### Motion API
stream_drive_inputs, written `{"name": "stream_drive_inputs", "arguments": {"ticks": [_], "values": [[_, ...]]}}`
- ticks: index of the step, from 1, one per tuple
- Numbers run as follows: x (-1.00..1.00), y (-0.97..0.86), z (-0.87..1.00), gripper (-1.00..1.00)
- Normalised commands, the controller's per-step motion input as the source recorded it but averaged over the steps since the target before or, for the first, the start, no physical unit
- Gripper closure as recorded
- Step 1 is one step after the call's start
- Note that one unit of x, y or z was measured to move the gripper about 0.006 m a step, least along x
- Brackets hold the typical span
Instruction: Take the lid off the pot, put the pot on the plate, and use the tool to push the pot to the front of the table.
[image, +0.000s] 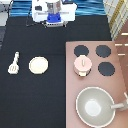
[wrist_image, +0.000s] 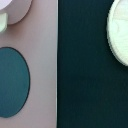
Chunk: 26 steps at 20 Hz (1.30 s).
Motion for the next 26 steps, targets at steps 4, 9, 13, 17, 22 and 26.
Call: {"name": "stream_drive_inputs", "arguments": {"ticks": [4, 9, 13, 17, 22, 26], "values": [[0.2, 0.49, 0.13, -1.0], [0.48, 0.83, 0.47, -1.0], [0.64, 0.77, 0.39, -1.0], [0.81, 0.71, 0.3, -1.0], [0.95, 0.63, 0.18, -1.0], [1.0, 0.56, 0.03, -1.0]]}}
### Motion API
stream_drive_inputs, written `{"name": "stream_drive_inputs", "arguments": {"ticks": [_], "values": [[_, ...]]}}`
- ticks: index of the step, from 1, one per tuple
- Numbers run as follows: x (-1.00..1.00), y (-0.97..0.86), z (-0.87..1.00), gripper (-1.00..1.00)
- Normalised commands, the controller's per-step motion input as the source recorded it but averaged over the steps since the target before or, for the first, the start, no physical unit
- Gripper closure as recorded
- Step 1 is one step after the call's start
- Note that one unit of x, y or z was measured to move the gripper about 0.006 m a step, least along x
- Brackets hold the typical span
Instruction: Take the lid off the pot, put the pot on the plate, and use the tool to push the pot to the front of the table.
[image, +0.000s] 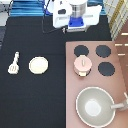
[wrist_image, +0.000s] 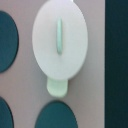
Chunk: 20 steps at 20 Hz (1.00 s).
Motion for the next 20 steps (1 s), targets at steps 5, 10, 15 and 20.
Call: {"name": "stream_drive_inputs", "arguments": {"ticks": [5, 10, 15, 20], "values": [[1.0, 0.52, -0.02, -1.0], [0.89, 0.44, -0.14, -1.0], [0.18, 0.22, -0.41, -1.0], [-0.08, 0.16, -0.58, -1.0]]}}
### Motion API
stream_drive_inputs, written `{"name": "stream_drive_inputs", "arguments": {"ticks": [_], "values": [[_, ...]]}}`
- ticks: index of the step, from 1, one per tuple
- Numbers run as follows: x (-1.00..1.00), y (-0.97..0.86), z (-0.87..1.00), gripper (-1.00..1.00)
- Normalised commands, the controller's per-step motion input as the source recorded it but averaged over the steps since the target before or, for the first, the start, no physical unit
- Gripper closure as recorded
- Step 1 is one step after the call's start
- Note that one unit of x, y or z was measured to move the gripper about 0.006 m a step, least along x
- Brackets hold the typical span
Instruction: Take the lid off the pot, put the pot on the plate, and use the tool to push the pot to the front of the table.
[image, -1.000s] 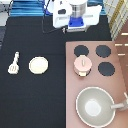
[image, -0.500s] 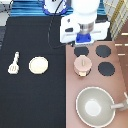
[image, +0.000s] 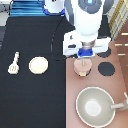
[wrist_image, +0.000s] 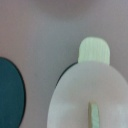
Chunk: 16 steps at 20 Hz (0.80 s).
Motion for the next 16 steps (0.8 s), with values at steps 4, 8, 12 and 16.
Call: {"name": "stream_drive_inputs", "arguments": {"ticks": [4, 8, 12, 16], "values": [[0.03, 0.24, -0.35, -1.0], [0.06, 0.28, -0.3, -1.0], [0.0, 0.27, -0.33, -1.0], [0.0, 0.24, -0.31, -1.0]]}}
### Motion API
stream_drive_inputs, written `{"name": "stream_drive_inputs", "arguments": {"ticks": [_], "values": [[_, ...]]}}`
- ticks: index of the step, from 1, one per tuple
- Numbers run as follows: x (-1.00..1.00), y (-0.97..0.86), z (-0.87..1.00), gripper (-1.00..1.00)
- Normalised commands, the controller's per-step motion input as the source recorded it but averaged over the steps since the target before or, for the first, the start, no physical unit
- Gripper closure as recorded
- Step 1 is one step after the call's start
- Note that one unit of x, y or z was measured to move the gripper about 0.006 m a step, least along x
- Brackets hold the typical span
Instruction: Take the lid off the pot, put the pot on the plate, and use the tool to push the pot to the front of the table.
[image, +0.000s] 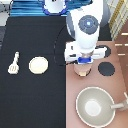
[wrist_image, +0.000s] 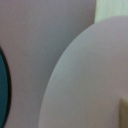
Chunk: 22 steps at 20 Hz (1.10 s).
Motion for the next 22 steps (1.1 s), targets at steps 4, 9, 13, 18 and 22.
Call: {"name": "stream_drive_inputs", "arguments": {"ticks": [4, 9, 13, 18, 22], "values": [[0.0, 0.22, -0.14, 1.0], [0.02, 0.15, -0.01, 1.0], [0.04, 0.1, -0.08, 1.0], [0.1, 0.11, -0.11, 1.0], [0.13, 0.08, -0.13, 1.0]]}}
